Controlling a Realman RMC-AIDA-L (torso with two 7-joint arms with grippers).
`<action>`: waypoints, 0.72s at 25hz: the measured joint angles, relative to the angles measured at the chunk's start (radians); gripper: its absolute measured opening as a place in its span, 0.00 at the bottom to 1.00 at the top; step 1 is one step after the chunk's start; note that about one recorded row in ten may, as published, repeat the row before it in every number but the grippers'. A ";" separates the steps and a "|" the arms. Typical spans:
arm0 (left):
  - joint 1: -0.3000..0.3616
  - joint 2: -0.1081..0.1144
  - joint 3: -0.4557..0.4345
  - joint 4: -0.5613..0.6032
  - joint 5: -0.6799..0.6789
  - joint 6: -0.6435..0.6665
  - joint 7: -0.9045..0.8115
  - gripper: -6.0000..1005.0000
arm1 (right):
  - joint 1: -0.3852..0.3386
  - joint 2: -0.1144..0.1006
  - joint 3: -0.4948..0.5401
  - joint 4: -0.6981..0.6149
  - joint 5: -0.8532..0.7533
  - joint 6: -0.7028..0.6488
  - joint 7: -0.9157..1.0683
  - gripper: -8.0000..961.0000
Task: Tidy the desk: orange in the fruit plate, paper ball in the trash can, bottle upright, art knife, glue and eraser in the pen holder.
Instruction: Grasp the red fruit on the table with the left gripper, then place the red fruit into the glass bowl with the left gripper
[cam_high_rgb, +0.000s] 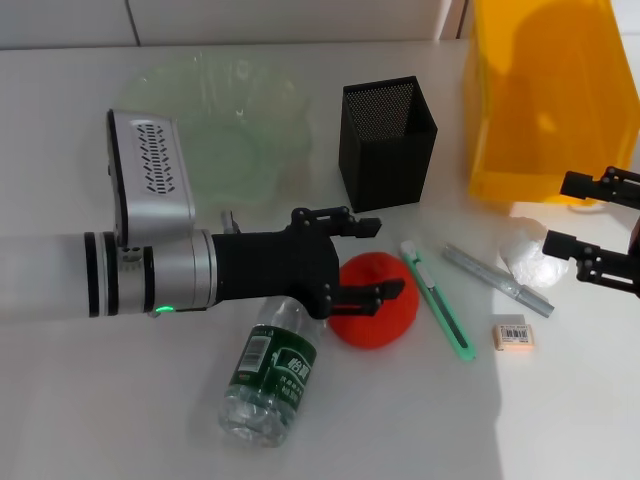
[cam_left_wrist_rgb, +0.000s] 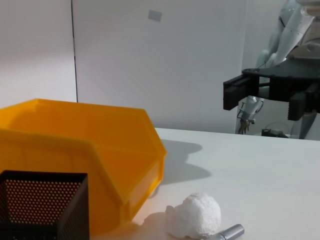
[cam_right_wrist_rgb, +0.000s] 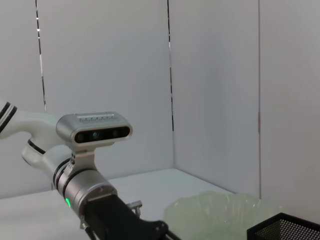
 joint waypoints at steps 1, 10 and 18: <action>-0.002 0.000 0.014 -0.001 0.000 -0.015 -0.007 0.71 | 0.001 0.000 0.005 0.000 0.000 0.000 -0.001 0.71; -0.005 0.000 0.086 0.002 -0.005 -0.108 -0.022 0.70 | 0.021 0.001 0.032 0.000 0.001 0.008 -0.027 0.71; 0.077 -0.001 0.229 0.160 -0.104 -0.158 -0.007 0.39 | 0.028 0.002 0.035 0.000 0.009 0.011 -0.033 0.71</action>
